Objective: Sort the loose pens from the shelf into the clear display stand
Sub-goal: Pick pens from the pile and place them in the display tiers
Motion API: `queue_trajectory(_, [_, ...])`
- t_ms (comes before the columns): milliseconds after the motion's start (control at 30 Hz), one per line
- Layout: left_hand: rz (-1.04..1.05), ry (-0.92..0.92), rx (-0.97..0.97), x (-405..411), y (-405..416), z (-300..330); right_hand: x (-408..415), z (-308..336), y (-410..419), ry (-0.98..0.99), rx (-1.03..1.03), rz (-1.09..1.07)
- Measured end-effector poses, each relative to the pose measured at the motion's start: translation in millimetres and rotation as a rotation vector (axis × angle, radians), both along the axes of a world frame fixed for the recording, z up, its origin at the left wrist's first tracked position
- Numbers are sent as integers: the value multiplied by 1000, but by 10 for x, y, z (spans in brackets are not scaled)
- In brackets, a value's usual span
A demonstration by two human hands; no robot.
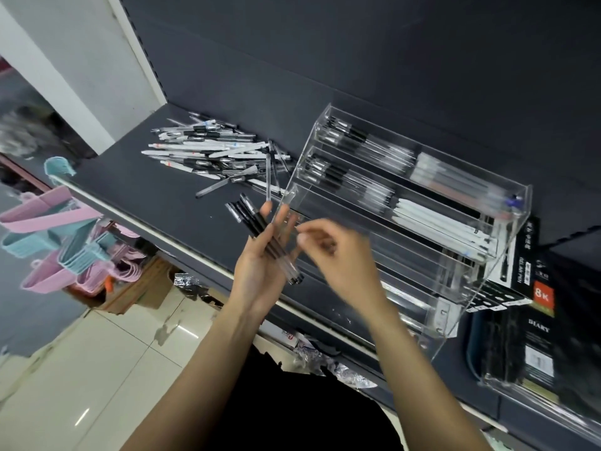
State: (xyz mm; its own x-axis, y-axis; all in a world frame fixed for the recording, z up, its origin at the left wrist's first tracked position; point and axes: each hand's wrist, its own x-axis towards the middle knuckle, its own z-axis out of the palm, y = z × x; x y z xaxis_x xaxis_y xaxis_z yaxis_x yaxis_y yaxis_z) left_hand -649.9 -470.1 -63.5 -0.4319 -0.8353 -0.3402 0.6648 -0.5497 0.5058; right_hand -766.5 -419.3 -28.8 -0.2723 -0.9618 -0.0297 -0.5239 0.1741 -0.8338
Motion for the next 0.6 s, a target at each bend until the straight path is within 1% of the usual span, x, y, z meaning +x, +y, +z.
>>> queue_trajectory(67, [-16, 24, -3, -53, 30, 44, 185, -50, 45, 7, 3, 23])
queue_trajectory(133, [-26, 36, -20, -70, 52, 70, 241, -106, 51, 8, -15, -15])
queue_trajectory(267, [-60, 4, -93, -35, 87, 83, 140, -75, 10, -255, 55, 30])
queue_trajectory(300, [-60, -19, -106, -22, 87, 79, 88, -65, 2, -289, 59, 29])
queue_trajectory(333, [-54, -47, -113, -10, 76, 67, 25, -61, -5, -280, 49, 7])
queue_trajectory(367, [-45, -72, -109, 9, 54, 52, -46, -62, -7, -212, 24, -36])
queue_trajectory(400, [-28, -89, -91, 35, 27, 33, -133, -72, -6, -95, -8, -94])
queue_trajectory(467, [16, -114, -39, 116, -31, -7, -316, -98, 5, 197, -56, -193])
queue_trajectory(500, [33, -126, -11, 160, -53, -26, -394, -113, 9, 329, -65, -209])
queue_trajectory(533, [43, -127, 16, 201, -69, -41, -458, -142, 7, 436, -69, -193])
queue_trajectory(600, [43, -114, 52, 262, -97, -76, -543, -203, -13, 572, -71, -118])
